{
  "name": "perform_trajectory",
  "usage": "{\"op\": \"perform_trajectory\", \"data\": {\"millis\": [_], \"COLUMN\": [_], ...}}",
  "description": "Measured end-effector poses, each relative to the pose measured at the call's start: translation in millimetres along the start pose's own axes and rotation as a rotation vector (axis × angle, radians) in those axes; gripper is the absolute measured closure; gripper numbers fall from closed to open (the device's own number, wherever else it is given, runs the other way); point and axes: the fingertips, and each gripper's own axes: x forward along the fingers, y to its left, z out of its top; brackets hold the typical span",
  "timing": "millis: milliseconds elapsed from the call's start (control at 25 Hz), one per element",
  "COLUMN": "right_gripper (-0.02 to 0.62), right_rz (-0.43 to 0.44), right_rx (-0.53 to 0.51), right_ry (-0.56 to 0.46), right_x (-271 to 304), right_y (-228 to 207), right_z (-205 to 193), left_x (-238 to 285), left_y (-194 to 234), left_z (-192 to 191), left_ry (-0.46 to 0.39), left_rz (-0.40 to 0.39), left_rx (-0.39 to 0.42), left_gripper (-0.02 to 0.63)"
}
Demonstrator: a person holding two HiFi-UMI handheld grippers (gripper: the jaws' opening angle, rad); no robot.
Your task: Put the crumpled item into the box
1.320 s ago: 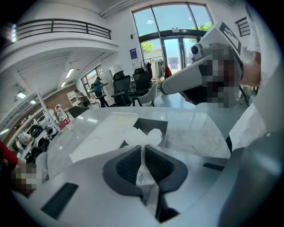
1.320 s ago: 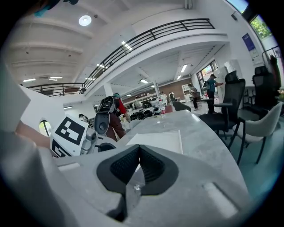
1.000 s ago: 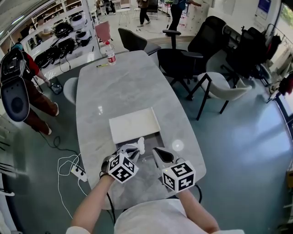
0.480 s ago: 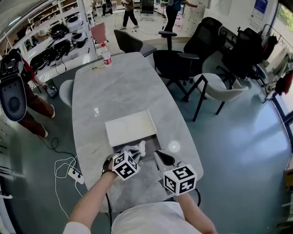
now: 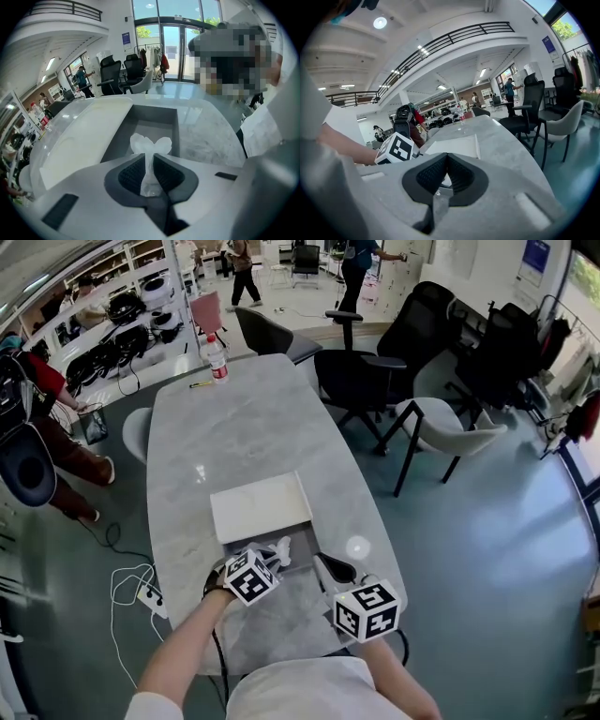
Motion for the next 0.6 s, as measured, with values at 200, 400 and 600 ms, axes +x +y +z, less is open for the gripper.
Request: {"op": "perform_trajectory", "data": {"millis": [200, 400, 600], "right_gripper": [0.591, 0.591, 0.591], "right_rz": [0.022, 0.054, 0.096], "right_rx": [0.016, 0.015, -0.005], "right_ry": [-0.008, -0.008, -0.007], "right_x": [-3.3, -3.2, -3.2], "right_y": [-4.5, -5.8, 0.2], "right_z": [0.6, 2.1, 6.0], "left_x": [-4.5, -11.0, -22.0], "left_y": [2.0, 3.9, 2.6], "left_z": [1.4, 0.8, 1.6], "left_ry": [-0.007, -0.008, -0.023], "left_rz": [0.006, 0.036, 0.078], "left_rx": [-0.074, -0.115, -0.147], "left_gripper": [0.575, 0.575, 0.575]}}
